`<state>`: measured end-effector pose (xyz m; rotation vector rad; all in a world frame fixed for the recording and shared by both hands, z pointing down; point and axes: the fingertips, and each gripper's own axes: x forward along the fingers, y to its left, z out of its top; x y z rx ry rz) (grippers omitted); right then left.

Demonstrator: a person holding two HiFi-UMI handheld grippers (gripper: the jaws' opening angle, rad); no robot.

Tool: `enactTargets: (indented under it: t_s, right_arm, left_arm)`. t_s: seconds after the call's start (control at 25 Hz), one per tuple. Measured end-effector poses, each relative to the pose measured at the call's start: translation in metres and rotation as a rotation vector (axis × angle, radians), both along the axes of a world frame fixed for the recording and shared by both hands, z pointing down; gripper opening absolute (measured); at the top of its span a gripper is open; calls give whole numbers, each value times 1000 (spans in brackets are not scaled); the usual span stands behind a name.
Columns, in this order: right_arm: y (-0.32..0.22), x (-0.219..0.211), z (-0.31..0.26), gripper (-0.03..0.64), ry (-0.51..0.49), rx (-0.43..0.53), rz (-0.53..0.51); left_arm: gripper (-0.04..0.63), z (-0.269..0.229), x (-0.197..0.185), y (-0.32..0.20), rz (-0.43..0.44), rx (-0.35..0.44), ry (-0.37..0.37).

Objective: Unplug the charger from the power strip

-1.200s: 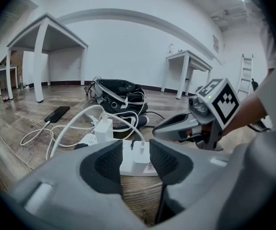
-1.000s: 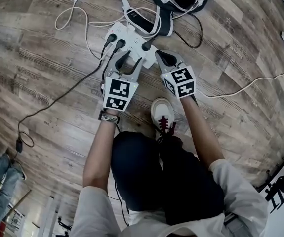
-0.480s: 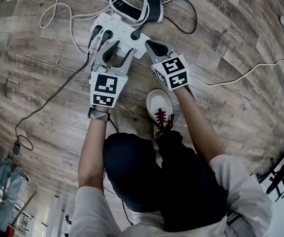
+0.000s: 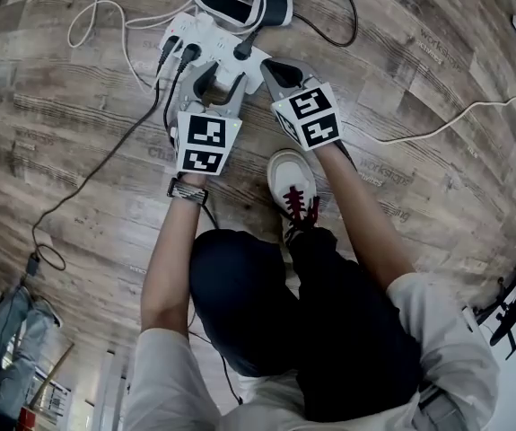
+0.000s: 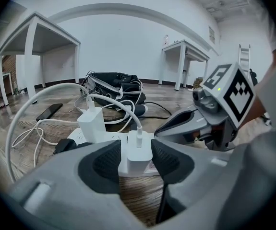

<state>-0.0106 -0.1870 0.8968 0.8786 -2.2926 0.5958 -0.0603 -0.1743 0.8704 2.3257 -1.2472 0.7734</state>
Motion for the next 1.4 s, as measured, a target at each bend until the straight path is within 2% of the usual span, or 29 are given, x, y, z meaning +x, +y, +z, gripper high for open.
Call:
enactTargets:
  t_s: [0.2, 0.24, 0.28, 0.56, 0.8, 0.92, 1.0, 1.12, 1.2, 1.4]
  right_arm:
    - [1, -1, 1, 2, 16, 6, -12]
    - [0, -1, 1, 2, 14, 7, -13]
    - [0, -1, 1, 2, 14, 8, -14]
    - [1, -1, 1, 2, 13, 1, -12]
    - [1, 0, 1, 2, 4, 1, -19]
    - [1, 0, 1, 2, 5, 7, -17]
    - [1, -1, 0, 2, 5, 10, -17]
    - [2, 0, 0, 2, 2, 6, -18]
    - [2, -2, 0, 2, -3, 4, -19]
    - [2, -2, 1, 2, -5, 5, -19]
  left_arm:
    - [189, 10, -1, -4, -44, -20, -2]
    - [182, 10, 0, -4, -41, -15, -1]
    - [146, 9, 1, -4, -34, -12, 3]
    - [144, 10, -1, -2, -55, -35, 74]
    - [138, 9, 3, -1, 19, -10, -45]
    - [138, 10, 3, -1, 22, -11, -57]
    - [138, 9, 2, 0, 12, -17, -34]
    - [141, 9, -1, 0, -25, -53, 61]
    - [144, 9, -3, 0, -43, -64, 92]
    - [138, 9, 0, 1, 25, -7, -40]
